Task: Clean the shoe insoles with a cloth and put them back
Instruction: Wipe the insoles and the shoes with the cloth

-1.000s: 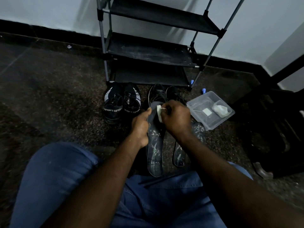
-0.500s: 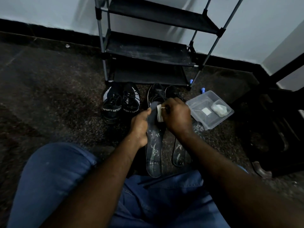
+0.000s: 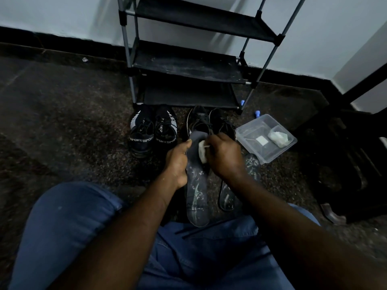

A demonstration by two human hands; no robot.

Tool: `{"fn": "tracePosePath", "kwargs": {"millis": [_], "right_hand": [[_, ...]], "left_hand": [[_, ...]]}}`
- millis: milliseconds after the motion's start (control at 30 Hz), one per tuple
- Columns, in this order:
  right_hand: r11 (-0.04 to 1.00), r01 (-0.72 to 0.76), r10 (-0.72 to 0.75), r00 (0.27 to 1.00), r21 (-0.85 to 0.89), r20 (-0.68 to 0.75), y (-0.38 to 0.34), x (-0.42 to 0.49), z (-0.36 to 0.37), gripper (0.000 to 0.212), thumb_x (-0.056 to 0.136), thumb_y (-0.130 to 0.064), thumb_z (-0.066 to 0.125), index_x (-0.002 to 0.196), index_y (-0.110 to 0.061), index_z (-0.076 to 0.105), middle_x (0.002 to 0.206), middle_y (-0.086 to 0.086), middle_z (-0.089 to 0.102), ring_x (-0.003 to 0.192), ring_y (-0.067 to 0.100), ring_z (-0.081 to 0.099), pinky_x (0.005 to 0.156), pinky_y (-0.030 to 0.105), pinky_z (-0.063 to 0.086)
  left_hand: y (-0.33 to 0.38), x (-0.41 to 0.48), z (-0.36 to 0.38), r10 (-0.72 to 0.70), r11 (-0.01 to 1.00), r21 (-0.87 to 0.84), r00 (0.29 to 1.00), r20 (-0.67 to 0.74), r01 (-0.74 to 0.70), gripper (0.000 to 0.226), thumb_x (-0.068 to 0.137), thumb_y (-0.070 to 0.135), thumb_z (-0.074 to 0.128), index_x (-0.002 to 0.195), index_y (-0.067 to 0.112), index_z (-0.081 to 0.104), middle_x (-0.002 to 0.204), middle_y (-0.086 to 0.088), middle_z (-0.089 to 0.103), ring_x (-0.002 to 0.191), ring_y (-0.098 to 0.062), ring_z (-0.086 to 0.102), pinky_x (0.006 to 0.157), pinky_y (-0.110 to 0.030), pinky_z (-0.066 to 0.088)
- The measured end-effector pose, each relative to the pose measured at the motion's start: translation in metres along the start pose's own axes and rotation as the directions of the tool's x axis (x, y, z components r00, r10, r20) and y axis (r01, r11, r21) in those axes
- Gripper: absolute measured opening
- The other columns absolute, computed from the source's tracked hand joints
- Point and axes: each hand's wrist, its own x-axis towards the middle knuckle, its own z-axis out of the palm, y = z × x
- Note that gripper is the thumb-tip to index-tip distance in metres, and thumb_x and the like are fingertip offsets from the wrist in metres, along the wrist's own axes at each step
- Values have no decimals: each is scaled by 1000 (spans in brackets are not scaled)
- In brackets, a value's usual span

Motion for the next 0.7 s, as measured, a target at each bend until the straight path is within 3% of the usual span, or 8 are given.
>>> {"fn": "tracePosePath", "kwargs": {"millis": [100, 233, 367, 467, 567, 633, 700], "right_hand": [[995, -96, 98, 994, 27, -57, 2, 11, -5, 12, 88, -12, 70, 99, -11, 73, 98, 9, 67, 80, 28, 64, 65, 26, 43], [992, 84, -83, 996, 93, -13, -17, -6, 4, 21, 91, -17, 64, 107, -10, 75, 102, 10, 69, 86, 27, 65, 73, 31, 51], [981, 166, -170, 985, 97, 37, -18, -17, 6, 27, 92, -21, 64, 115, -10, 73, 107, 11, 68, 93, 30, 64, 76, 35, 55], [996, 52, -48, 997, 66, -63, -6, -1, 1, 19, 90, -15, 69, 107, -12, 76, 98, 9, 70, 83, 28, 66, 71, 29, 51], [984, -140, 153, 981, 111, -117, 0, 11, -2, 22, 91, -14, 69, 112, -12, 75, 103, 7, 70, 86, 25, 67, 77, 27, 52], [989, -84, 96, 991, 121, -94, -7, 8, 2, 25, 91, -13, 66, 114, -10, 75, 102, 8, 69, 86, 25, 66, 79, 21, 47], [990, 26, -24, 1000, 135, -18, -19, 2, 6, 32, 91, -16, 60, 120, -9, 73, 104, 10, 68, 89, 25, 65, 81, 24, 49]], "left_hand": [[-1, -4, 4, 18, 1000, 12, 1000, 25, -18, 41, 96, 33, 61, 121, 3, 71, 115, -22, 73, 104, -37, 70, 83, -40, 57], [2, -3, 2, 21, 999, 29, 999, 39, -23, 47, 89, 34, 66, 124, 3, 71, 102, -17, 72, 84, -27, 71, 71, -33, 55], [2, 0, -1, 10, 1000, 27, 1000, 28, -10, 45, 88, 36, 65, 120, 4, 73, 103, -17, 74, 88, -28, 71, 73, -34, 55], [-2, -1, 2, 29, 999, 24, 997, 70, -31, 37, 95, 31, 62, 119, 5, 73, 114, -20, 74, 98, -32, 72, 82, -39, 56], [-2, -6, 6, 39, 998, 37, 994, 102, -43, 31, 99, 27, 59, 116, 6, 74, 110, -18, 76, 98, -33, 73, 84, -41, 57], [-2, -7, 8, 63, 996, 61, 992, 106, -70, 27, 100, 26, 59, 110, 7, 75, 104, -15, 77, 95, -31, 74, 83, -40, 58], [-1, -8, 8, 89, 994, 60, 992, 85, -95, 22, 99, 22, 59, 100, 7, 75, 90, -12, 77, 84, -27, 73, 75, -36, 57]]}}
